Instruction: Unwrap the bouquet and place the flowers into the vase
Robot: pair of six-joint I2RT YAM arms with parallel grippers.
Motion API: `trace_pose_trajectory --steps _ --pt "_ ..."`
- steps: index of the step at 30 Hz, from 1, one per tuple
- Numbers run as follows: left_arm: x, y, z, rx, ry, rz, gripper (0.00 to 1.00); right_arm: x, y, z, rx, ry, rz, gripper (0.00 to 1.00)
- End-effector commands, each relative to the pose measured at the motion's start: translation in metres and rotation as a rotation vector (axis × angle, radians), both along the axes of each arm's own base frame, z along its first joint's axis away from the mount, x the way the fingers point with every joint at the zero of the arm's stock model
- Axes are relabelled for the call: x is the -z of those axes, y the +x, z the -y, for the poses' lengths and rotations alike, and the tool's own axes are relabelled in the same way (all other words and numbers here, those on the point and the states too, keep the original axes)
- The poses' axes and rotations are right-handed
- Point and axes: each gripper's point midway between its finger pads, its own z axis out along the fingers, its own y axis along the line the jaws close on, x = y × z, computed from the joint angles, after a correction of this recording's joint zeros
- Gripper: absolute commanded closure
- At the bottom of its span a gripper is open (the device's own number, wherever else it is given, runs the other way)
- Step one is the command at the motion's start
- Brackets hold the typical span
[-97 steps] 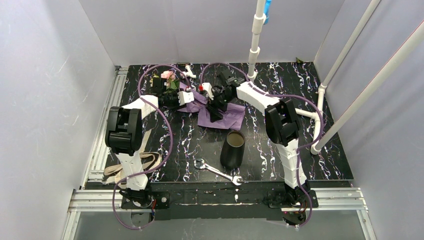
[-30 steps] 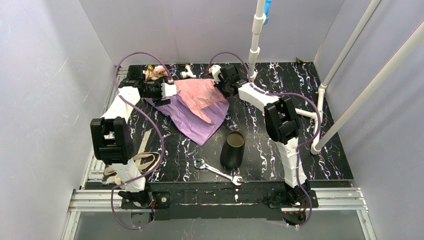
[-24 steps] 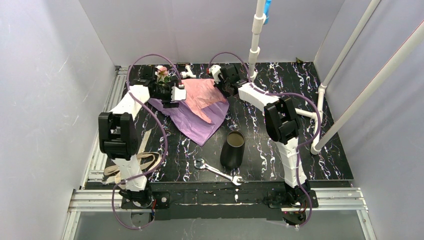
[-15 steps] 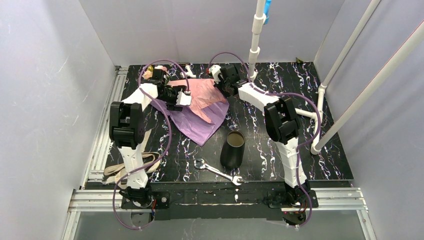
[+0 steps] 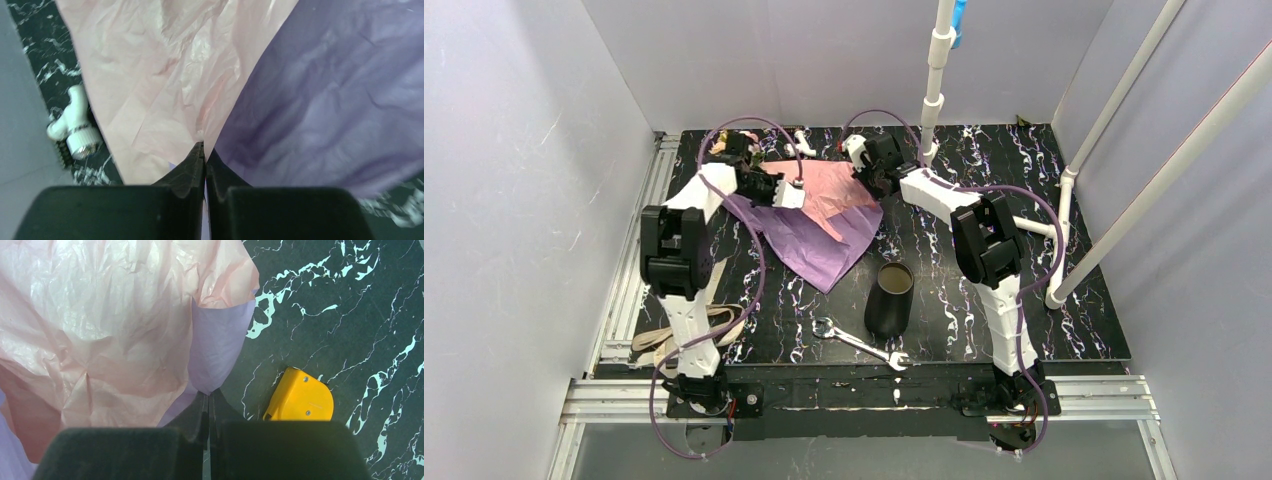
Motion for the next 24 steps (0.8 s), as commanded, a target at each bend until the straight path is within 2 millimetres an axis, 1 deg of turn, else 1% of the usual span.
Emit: trace_pose_trajectory --steps 1,3,4,6,9,11,12,14,16,19,21,24 --pt "-0.082 -0.05 -0.034 -0.036 -0.018 0.009 1.0 -0.004 0.007 0.008 0.039 0.017 0.018 0.99" --pt "-0.091 -0.084 -0.051 -0.044 -0.001 -0.051 1.0 -0.004 0.008 0.011 0.054 0.015 0.026 0.99" --pt "-0.093 -0.103 -0.065 -0.059 0.018 -0.094 1.0 -0.004 0.008 0.012 0.061 0.014 0.032 0.99" --pt "-0.097 -0.145 -0.085 -0.066 0.062 -0.171 1.0 -0.005 0.009 0.015 0.07 0.013 0.043 0.99" --pt "-0.087 -0.213 -0.111 -0.048 0.15 -0.339 1.0 -0.004 0.01 0.017 0.079 0.01 0.049 0.99" --pt "-0.076 -0.243 -0.13 -0.069 0.212 -0.408 1.0 -0.003 0.009 0.018 0.086 0.011 0.045 0.99" --pt "-0.066 -0.255 -0.138 -0.084 0.231 -0.441 1.0 -0.002 0.009 0.018 0.088 0.012 0.042 0.99" --pt "-0.05 -0.267 -0.157 -0.126 0.294 -0.469 1.0 0.0 0.009 0.02 0.096 0.012 0.039 0.99" --pt "-0.036 -0.269 -0.174 -0.192 0.34 -0.491 1.0 0.001 0.009 0.021 0.102 0.011 0.037 0.99" --pt "-0.018 -0.264 -0.199 -0.292 0.405 -0.531 1.0 0.001 0.012 0.022 0.118 0.009 0.042 0.99" --pt "-0.008 -0.26 -0.214 -0.329 0.441 -0.557 1.0 0.0 0.014 0.024 0.13 0.008 0.047 0.99" --pt "0.009 -0.247 -0.236 -0.368 0.496 -0.533 1.0 0.001 0.016 0.027 0.145 0.001 0.058 0.99"
